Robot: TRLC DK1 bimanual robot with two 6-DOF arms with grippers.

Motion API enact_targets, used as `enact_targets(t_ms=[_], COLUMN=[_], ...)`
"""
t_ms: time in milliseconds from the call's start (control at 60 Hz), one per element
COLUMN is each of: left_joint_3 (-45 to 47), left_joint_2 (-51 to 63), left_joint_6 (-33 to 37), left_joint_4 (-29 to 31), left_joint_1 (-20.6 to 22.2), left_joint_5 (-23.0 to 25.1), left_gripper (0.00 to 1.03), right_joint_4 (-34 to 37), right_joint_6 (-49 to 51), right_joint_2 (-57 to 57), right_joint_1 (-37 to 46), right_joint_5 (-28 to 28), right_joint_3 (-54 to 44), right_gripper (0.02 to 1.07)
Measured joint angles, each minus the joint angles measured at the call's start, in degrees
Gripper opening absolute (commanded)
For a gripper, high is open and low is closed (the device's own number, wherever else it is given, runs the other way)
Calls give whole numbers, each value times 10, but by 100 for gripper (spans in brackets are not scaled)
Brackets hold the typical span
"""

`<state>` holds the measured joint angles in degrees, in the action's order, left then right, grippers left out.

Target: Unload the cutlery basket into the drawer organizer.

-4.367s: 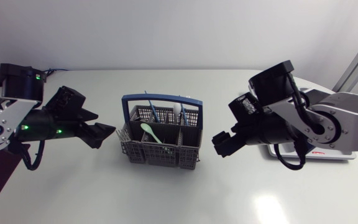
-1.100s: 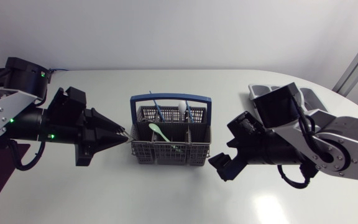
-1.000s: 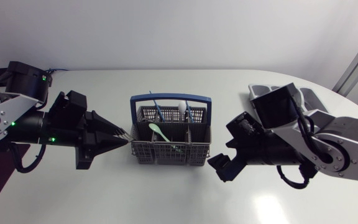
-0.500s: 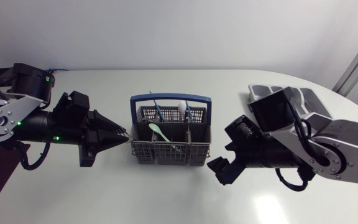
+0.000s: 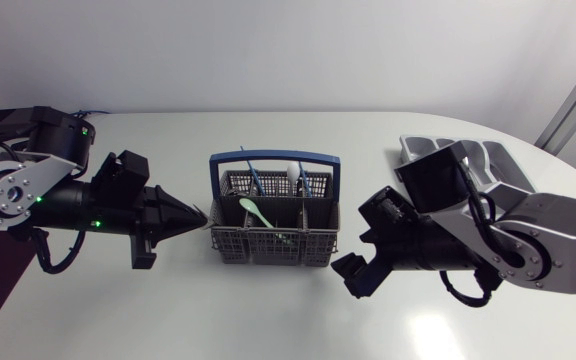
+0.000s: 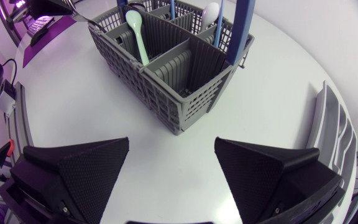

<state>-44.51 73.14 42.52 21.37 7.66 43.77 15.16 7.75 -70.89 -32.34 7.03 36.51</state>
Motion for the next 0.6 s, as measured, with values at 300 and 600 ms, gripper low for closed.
enact_targets(t_ms=[300, 600], left_joint_3=[-25, -108], left_joint_2=[12, 39], left_joint_6=[-13, -106], left_joint_4=[24, 61], left_joint_1=[26, 41], left_joint_5=[-1, -9], left_gripper=[4, 4], right_joint_4=[0, 0], right_joint_6=[0, 0], right_joint_2=[0, 0], right_joint_1=[-13, -13], right_joint_5=[-11, -11], right_joint_3=[0, -2], right_gripper=[101, 101])
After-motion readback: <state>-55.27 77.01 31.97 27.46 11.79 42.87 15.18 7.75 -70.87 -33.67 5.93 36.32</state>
